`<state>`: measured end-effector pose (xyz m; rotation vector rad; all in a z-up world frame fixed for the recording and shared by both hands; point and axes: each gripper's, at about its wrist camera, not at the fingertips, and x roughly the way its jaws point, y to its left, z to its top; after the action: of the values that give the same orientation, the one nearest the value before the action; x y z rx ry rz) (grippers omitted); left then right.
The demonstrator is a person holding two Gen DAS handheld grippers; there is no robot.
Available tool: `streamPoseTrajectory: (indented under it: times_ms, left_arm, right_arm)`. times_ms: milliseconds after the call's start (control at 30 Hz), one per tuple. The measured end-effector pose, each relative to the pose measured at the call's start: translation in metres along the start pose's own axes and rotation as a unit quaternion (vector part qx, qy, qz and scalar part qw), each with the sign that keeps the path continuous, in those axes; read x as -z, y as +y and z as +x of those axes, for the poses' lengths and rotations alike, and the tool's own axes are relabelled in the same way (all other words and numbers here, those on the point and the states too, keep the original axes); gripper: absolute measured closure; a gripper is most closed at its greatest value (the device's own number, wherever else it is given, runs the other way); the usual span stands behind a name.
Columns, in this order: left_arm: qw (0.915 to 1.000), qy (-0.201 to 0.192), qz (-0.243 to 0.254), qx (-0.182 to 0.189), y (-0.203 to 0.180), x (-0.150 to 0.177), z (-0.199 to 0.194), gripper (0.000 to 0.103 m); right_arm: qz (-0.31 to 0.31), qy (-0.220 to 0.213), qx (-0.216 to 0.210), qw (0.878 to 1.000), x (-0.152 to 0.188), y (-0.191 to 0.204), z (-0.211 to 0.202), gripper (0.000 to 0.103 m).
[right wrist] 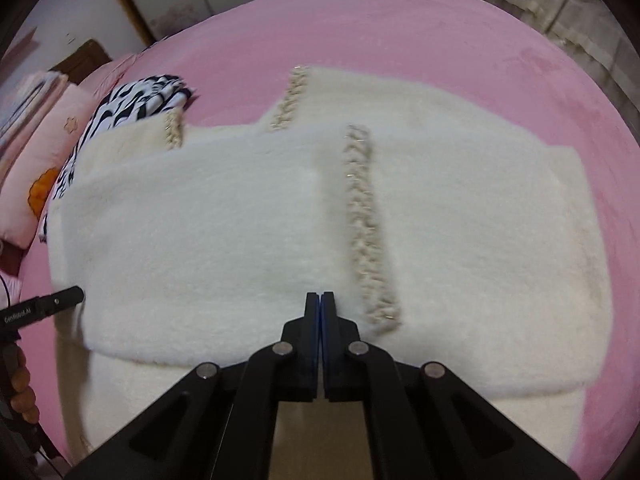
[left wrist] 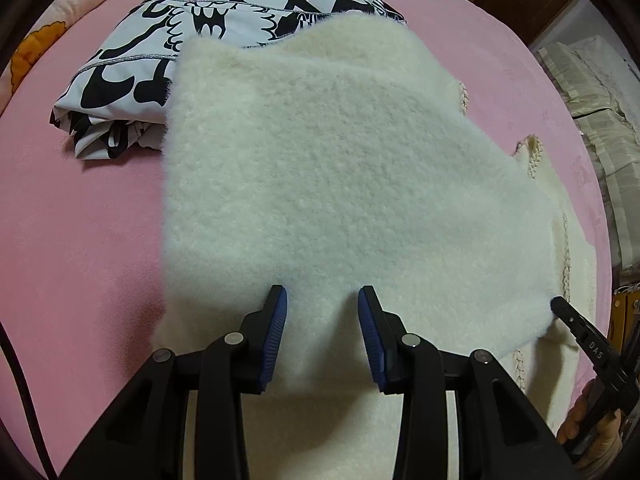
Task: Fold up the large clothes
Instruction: 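Release the folded panel and smooth it flat with both grippers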
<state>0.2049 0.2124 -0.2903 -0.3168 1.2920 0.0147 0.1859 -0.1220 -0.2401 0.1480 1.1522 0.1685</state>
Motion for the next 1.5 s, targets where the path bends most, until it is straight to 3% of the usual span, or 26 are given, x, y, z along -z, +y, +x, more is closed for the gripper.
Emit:
streamPoseTrajectory:
  times_ms: [333,533,867,1133,1300,1500]
  left_arm:
    - [0.9998,0.003,-0.001,-0.021,-0.021,-0.004,-0.028,0.064]
    - [0.9994,-0.016,0.006,-0.029,-0.036,0.003,-0.056,0.053]
    - [0.9992,-0.025,0.006,-0.03,-0.061,0.02,-0.086,0.052]
    - [0.9983,-0.039,0.008,-0.043,-0.074,0.043,-0.111,0.049]
    - [0.9975,-0.05,-0.001,-0.051,-0.069,0.063,-0.13,0.049]
    - [0.9967,-0.06,0.043,-0.034,-0.06,0.104,-0.145,0.049]
  right_arm:
    - [0.005,0.022,-0.003,1.0,-0.009,0.008,-0.03,0.099]
    - [0.005,0.031,-0.018,0.999,-0.016,0.005,-0.052,0.099]
    - [-0.009,0.037,-0.023,0.999,-0.022,-0.002,-0.081,0.099]
    - [-0.036,0.053,-0.034,0.997,-0.01,0.0,-0.092,0.099]
    - [-0.048,0.072,-0.041,0.995,0.004,-0.002,-0.095,0.093]
    - [-0.05,0.073,-0.043,0.995,0.029,-0.011,-0.109,0.092]
